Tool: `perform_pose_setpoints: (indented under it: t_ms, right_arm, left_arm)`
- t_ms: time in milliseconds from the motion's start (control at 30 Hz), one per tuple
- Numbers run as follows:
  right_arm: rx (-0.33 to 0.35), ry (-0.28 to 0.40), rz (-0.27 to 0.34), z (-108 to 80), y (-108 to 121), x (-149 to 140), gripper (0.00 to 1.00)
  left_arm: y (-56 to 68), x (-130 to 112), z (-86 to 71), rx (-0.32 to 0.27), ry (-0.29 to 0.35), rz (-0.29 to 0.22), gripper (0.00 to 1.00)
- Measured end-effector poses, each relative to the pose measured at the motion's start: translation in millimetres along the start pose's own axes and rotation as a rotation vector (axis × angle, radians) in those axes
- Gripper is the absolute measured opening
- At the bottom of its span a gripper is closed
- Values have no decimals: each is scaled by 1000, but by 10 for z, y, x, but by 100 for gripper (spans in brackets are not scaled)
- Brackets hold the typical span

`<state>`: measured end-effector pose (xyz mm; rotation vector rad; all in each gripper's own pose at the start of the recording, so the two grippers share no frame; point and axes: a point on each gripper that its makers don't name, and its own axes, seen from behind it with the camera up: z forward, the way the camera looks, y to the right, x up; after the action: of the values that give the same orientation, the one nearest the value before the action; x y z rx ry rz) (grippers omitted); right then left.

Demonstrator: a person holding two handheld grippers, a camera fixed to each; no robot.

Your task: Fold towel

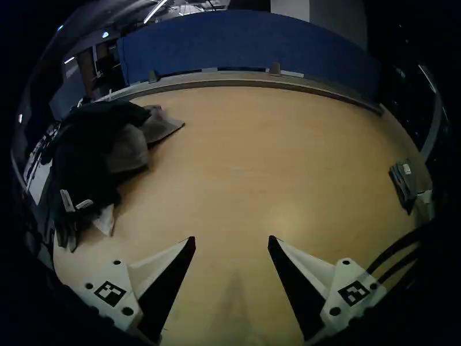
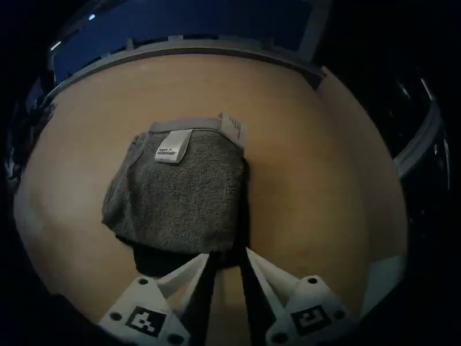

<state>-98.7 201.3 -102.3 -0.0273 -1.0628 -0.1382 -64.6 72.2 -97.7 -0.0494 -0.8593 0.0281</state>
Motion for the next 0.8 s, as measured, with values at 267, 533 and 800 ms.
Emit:
perform_pose_setpoints:
  t_ms: [267, 533, 800]
  right_arm:
    - [-39, 31, -16, -131, 85, 20, 66]
    - [-51, 56, -29, -223, 99, 60, 86]
    - [-60, 75, -36, -322, 98, 111, 87]
  left_arm:
    - [-11, 22, 6, 1, 2, -1, 94]
    - [-3, 41, 7, -3, 5, 0, 94]
    - [-5, 51, 20, -6, 5, 0, 94]
